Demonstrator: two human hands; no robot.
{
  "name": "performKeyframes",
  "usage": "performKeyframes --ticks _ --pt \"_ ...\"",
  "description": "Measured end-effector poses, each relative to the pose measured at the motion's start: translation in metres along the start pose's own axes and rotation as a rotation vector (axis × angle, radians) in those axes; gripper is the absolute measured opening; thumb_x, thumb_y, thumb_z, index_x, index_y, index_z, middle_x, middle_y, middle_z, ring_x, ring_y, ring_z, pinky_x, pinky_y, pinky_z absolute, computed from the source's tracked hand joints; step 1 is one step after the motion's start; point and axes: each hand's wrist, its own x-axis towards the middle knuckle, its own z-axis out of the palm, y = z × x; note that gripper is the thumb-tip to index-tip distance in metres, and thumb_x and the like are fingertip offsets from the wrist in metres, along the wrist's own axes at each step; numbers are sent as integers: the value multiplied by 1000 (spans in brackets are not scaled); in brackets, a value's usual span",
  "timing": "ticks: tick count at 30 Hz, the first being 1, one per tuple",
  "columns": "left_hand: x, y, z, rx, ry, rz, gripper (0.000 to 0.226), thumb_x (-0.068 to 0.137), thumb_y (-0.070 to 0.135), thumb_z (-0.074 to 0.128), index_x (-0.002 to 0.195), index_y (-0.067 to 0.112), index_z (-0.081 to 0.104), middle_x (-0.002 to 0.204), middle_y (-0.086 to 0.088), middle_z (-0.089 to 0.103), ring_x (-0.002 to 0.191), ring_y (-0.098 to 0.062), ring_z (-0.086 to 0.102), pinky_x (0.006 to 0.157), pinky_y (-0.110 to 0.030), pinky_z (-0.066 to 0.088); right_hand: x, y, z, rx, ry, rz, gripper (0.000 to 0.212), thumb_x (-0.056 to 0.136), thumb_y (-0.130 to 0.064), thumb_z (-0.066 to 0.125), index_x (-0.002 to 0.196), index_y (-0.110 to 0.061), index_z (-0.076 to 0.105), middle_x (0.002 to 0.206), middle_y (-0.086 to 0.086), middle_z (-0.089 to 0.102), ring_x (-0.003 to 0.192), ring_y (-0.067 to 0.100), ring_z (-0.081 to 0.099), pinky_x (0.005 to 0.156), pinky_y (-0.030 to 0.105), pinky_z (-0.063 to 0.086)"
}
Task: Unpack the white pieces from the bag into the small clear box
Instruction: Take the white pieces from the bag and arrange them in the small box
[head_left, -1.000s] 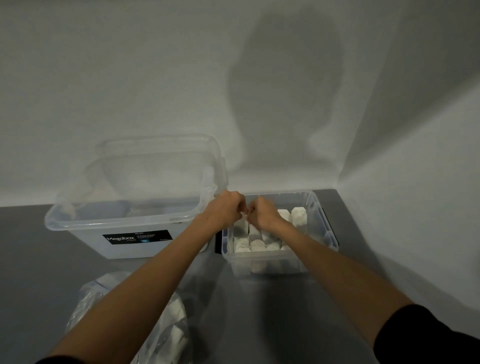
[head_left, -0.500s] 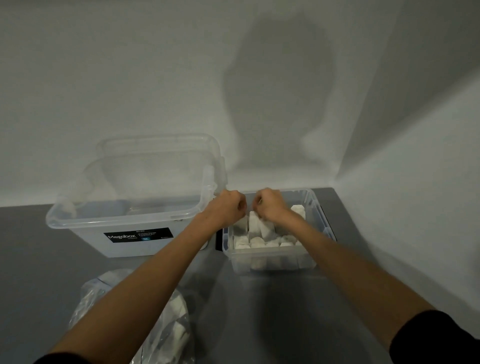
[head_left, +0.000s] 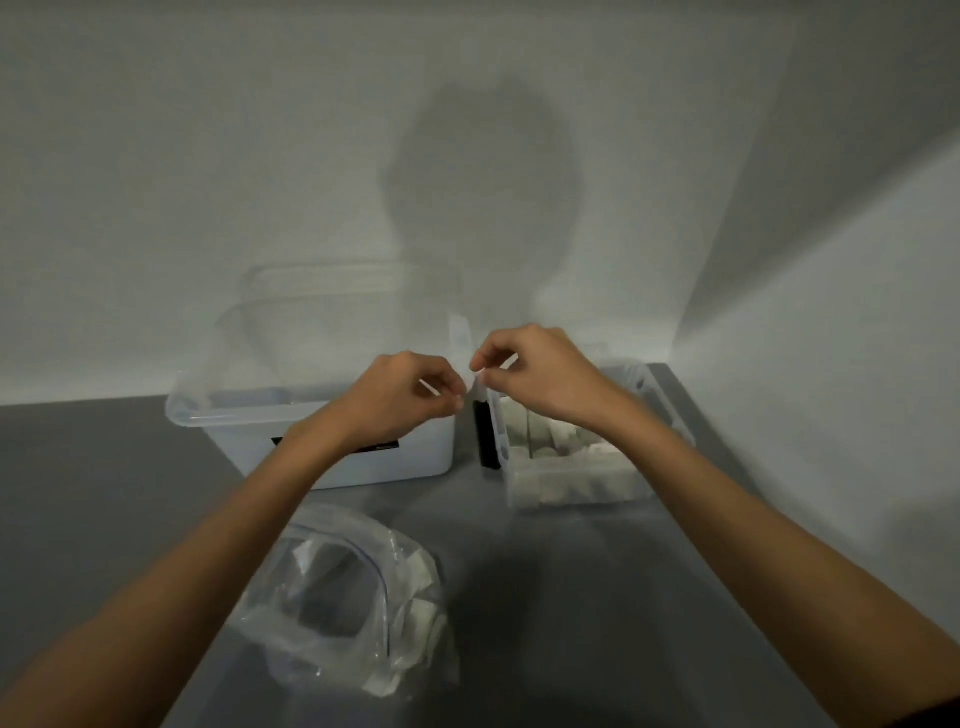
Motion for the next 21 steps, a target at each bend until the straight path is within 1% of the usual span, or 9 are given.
performKeyframes --ticks 3,5,7,10,12,14,17,19,21 --pt "-31 -23 -21 -28 -16 -26 16 85 25 70 100 21 71 97 7 72 85 -4 68 81 -20 52 -6 -42 24 6 -49 -40 15 89 -15 62 99 -18 71 93 -6 68 69 -6 54 66 2 40" --pt "-52 -41 -33 -77 -51 -33 13 85 21 70 98 20 72 93 7 73 80 0 68 71 -10 50 -8 -65 41 6 -79 -44 14 88 -15 61 97 -19 72 95 -4 71 74 1 59 73 12 47" --pt "-72 -60 -44 -83 -96 -37 12 85 22 70 96 21 73 90 7 73 81 -1 67 72 -10 50 -10 -82 60 20 -102 -42 14 88 -15 61 95 -19 72 95 -3 72 80 6 63 77 17 49" --pt "-97 -84 -55 -16 -223 -75 13 84 31 70 96 28 72 90 7 72 86 -4 66 81 -20 50 -15 -100 86 21 -155 -25 14 89 -17 62 99 -17 72 95 -1 72 82 6 62 73 13 47" --pt "-111 -95 -56 -13 -343 -99 15 85 34 68 98 28 70 90 7 72 85 -3 67 81 -18 51 -18 -107 101 27 -184 -4 15 90 -18 63 101 -15 72 98 -1 71 84 5 62 75 12 47" --pt "-122 -101 -50 -19 -440 -101 17 86 36 66 101 27 69 90 5 73 84 -3 67 80 -15 50 -22 -110 113 40 -187 37 15 89 -17 64 101 -14 71 96 -2 71 82 3 62 78 16 50" --pt "-127 -110 -30 -40 -482 -69 19 86 31 67 102 21 69 92 3 73 84 -5 68 74 -10 49 -31 -110 127 45 -189 108 12 88 -14 64 98 -16 71 79 -9 66 70 -2 60 71 15 51" --pt "-127 -114 -13 -39 -485 -47 17 86 26 66 100 17 70 92 4 73 83 -6 67 73 -15 49 -39 -111 138 13 -218 143 15 87 -11 63 98 -15 72 79 -6 67 69 -2 59 70 12 49" --pt "-122 -117 6 -16 -471 -21 12 85 20 65 94 13 69 87 2 70 80 -11 63 71 -21 46 -48 -112 149 -4 -254 176 18 87 -8 61 100 -14 72 86 -1 70 72 1 61 70 11 48"
